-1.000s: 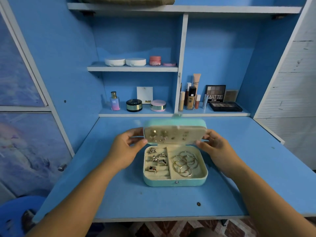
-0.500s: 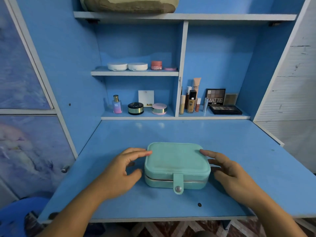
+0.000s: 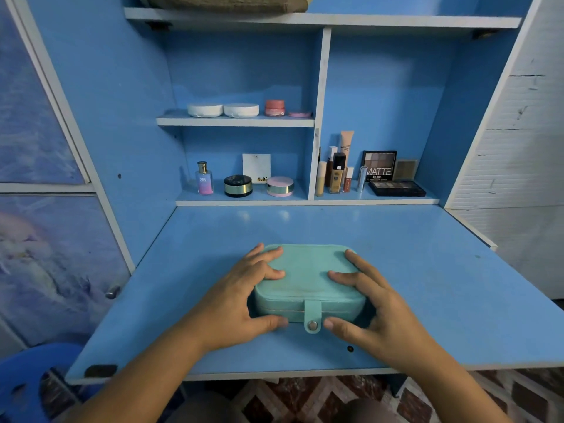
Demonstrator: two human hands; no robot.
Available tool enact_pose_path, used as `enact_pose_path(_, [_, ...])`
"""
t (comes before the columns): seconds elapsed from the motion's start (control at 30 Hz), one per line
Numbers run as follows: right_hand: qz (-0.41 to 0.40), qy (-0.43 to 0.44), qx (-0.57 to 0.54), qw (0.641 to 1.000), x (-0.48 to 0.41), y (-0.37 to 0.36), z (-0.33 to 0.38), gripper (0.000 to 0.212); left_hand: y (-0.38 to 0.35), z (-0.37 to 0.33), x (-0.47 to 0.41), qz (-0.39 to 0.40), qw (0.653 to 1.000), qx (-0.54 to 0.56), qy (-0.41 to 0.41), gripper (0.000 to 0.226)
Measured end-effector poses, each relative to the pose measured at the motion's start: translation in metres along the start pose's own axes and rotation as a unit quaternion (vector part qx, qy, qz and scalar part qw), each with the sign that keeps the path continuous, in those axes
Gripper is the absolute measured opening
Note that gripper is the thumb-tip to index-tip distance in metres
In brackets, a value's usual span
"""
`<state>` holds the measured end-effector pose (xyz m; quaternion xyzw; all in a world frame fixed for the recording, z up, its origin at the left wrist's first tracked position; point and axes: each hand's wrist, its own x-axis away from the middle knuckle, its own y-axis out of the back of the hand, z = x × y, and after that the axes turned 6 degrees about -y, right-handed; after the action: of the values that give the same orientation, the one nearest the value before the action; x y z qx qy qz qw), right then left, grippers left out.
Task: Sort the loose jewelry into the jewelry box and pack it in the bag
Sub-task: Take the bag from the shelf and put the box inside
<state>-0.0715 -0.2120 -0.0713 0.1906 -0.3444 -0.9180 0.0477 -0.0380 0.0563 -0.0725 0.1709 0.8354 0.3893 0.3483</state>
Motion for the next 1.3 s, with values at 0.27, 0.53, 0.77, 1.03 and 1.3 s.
enact_pose_path(0.27, [-0.065, 0.005, 0.04, 0.997, -0.002, -0.017, 0.004, 0.063, -0.006, 0.003, 0.004, -0.028, 1.0, 0.001, -0.013, 0.057])
enact_pose_path(0.53, [-0.086, 0.007, 0.055, 0.995, -0.002, -0.023, 0.006, 0.059, -0.007, 0.002, 0.004, -0.028, 1.0, 0.013, -0.006, 0.055])
enact_pose_path(0.77, [-0.077, 0.013, 0.066, 0.995, -0.003, -0.017, 0.001, 0.062, -0.006, 0.002, 0.003, -0.031, 0.998, 0.048, 0.009, 0.055])
enact_pose_path(1.03, [0.106, -0.073, -0.047, 0.991, -0.033, 0.016, -0.008, 0.08, 0.0, 0.009, -0.01, -0.014, 0.981, 0.17, 0.097, 0.076])
enact_pose_path(1.3, [0.088, -0.092, -0.165, 0.978, -0.094, 0.032, -0.004, 0.073, 0.014, 0.031, -0.062, -0.049, 0.967, 0.213, 0.134, 0.069])
